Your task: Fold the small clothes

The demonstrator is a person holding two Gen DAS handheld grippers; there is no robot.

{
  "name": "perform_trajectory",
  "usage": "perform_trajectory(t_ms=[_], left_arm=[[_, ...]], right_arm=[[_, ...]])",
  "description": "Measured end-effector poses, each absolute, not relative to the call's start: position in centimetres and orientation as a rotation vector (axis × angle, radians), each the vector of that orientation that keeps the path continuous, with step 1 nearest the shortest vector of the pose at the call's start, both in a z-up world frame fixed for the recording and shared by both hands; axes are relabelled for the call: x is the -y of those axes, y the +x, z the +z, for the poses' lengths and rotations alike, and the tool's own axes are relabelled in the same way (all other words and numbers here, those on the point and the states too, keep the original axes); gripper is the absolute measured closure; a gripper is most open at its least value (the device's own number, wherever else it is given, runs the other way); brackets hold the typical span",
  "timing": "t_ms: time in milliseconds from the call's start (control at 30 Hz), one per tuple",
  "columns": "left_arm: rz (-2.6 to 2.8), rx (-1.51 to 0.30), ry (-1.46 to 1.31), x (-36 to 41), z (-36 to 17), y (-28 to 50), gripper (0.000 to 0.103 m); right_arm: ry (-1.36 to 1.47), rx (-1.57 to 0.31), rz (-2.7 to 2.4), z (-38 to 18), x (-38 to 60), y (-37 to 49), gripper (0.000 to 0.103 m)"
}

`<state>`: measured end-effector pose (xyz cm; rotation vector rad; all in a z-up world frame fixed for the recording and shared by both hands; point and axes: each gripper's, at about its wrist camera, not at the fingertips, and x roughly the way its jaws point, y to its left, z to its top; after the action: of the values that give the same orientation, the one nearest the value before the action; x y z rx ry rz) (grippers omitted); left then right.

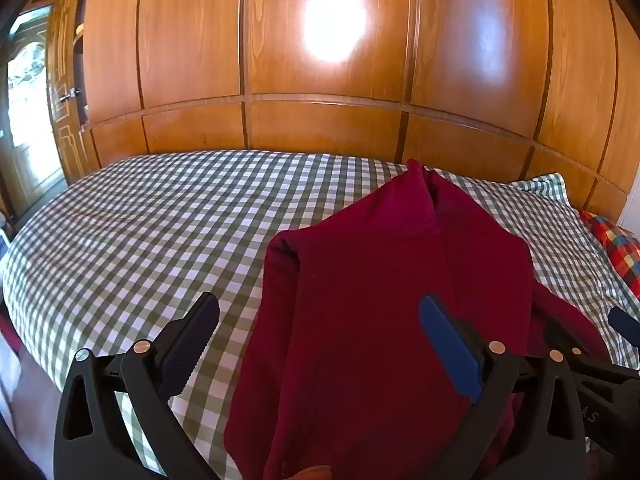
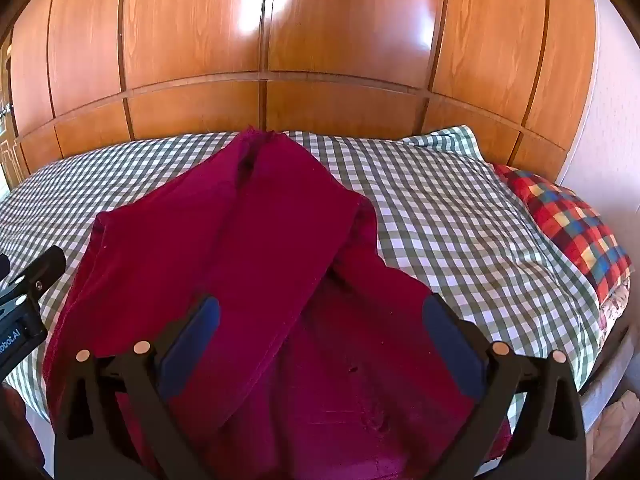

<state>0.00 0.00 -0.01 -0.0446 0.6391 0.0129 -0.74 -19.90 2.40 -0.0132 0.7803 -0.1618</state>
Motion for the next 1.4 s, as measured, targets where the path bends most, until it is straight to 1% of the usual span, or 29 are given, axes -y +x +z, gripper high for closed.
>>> perform_trajectory(t_ms=[167,400,767,1400], left_arm=[[0.023,-0.638,-0.039,-0.1,0.2,-0.2,0.004],[-0.001,-0.654,-0.057,0.1,-1.0,-0.1,0.004],[-0.042,-0.663,-0.029,0.7,-0.4,-0.4,0.004],[-0.086,-0.616,0.031,1.9,0.5,-1.6,0.004]], right_arm=[[-0.058,-0.812,-0.181,1.9,19.3,-0.1,0.002],[-0.045,-0.804,-0.167,1.7,19.5,-0.2,0.002],[-0.041,-0.799,-0.164,1.9,19.5,-0.4,0.002],[-0.019,-0.796,-0.164,1.8,19.9,-1.1,0.002]])
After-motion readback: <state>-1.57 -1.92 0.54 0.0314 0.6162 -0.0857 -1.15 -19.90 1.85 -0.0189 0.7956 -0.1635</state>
